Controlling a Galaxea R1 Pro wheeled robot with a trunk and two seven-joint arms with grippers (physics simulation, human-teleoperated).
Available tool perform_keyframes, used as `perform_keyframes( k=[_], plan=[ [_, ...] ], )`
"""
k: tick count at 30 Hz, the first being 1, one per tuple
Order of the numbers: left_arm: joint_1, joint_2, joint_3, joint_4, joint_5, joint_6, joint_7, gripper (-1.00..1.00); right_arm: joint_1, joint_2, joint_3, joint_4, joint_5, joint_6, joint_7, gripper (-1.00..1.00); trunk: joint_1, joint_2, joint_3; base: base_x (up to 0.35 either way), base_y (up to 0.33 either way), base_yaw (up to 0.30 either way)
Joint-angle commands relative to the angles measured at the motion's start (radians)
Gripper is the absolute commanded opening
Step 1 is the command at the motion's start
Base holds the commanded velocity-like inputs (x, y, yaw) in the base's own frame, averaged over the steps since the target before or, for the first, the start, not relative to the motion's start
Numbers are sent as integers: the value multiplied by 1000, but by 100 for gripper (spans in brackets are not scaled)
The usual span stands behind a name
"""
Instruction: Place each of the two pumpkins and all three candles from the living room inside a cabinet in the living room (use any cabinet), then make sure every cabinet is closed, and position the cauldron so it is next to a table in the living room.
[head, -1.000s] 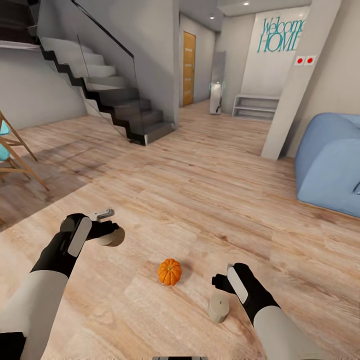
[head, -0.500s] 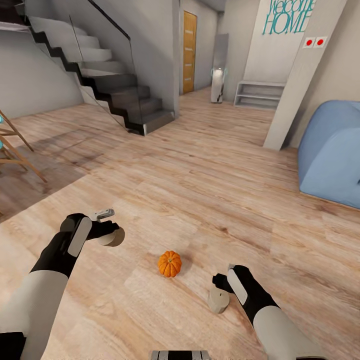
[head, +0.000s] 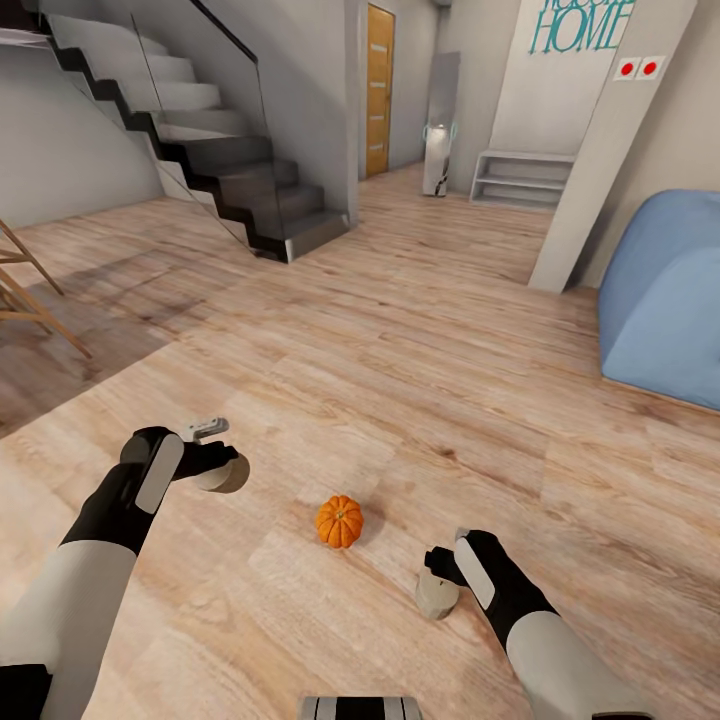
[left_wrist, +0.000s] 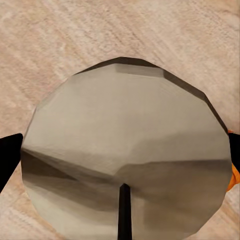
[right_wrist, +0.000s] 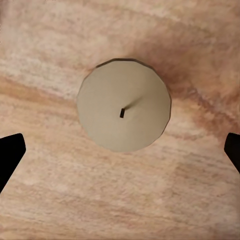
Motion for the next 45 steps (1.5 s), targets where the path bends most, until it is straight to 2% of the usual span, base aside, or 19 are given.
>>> perform_keyframes(
  k=[1,19,26,32,40,45],
  plan=[
    [0,0,0,-1,9,3,6,-100,0,0,-1,-1,-10,2,-8,100,0,0,-1,71,0,0],
    [0,0,1,-1,12,3,6,-100,0,2,-1,2,-10,3,-8,100,0,0,-1,124,0,0],
    [0,0,1,-1,11,3,7,-100,-1,-1,-1,9,-10,3,-8,100,3,-2,-28,7,0,0],
    [0,0,1,0,10,3,8,-100,-19,-2,-3,55,-8,-3,-8,100,6,-3,-51,0,0,0],
    [0,0,3,-14,17,6,7,-100,-22,-1,-2,66,-9,-54,-7,100,6,-3,-51,0,0,0],
    [1,0,4,-53,20,39,6,-100,-22,-1,-1,66,-9,-60,-7,100,6,-3,-51,0,0,0]
  ],
)
